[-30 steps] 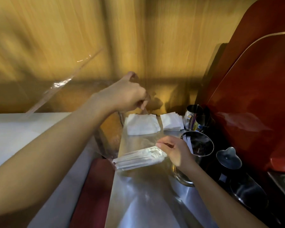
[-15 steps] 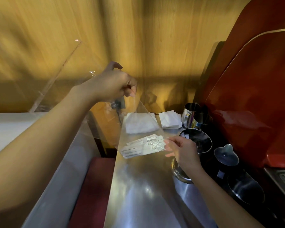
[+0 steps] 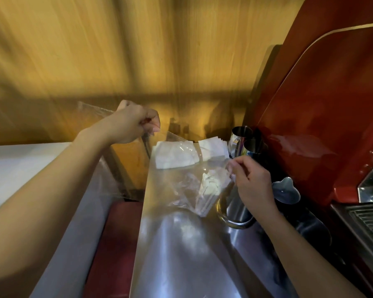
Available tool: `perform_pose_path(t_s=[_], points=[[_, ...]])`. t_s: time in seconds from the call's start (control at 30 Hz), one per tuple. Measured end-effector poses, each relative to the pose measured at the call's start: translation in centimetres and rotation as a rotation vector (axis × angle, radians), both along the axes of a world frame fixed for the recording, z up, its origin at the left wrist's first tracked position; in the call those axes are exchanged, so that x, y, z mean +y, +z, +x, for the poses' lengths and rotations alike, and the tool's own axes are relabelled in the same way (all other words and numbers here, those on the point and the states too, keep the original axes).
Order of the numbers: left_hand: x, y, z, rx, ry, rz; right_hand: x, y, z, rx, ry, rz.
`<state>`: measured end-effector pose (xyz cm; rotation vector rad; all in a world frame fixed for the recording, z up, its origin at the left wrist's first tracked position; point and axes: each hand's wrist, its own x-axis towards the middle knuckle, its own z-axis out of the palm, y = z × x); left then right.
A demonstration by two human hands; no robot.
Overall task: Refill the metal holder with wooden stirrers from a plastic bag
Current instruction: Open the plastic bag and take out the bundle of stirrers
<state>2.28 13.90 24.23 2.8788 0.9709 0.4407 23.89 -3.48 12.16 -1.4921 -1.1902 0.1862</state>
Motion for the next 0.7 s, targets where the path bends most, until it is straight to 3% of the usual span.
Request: perform_pose_path(t_s=[0.13, 0.27, 0.37, 0.57, 0.7], points=[[0.2, -1.6, -0.6, -0.034, 0.012, -0.059, 0.6, 1.3, 0.1, -0.070, -0.070, 0.035], [0.9, -4.0, -1.3, 0.081, 0.122, -0.081, 2.1, 1.5, -0.2, -0.179, 0.021, -0.205], [1.1, -5.6, -2.0, 0.036, 0.186, -0.100, 3.2, 1.9, -0.3, -0.189, 0.012, -0.206], [1.3, -6.5, -3.5, -0.083, 0.195, -0.180, 4.4, 1.1, -1.5, -0.071, 0.126, -0.316], [0.9, -7.0, -3.8, -0.290, 0.159, -0.030, 4.2, 0.9, -1.6, 0.105, 0.084, -0.196]])
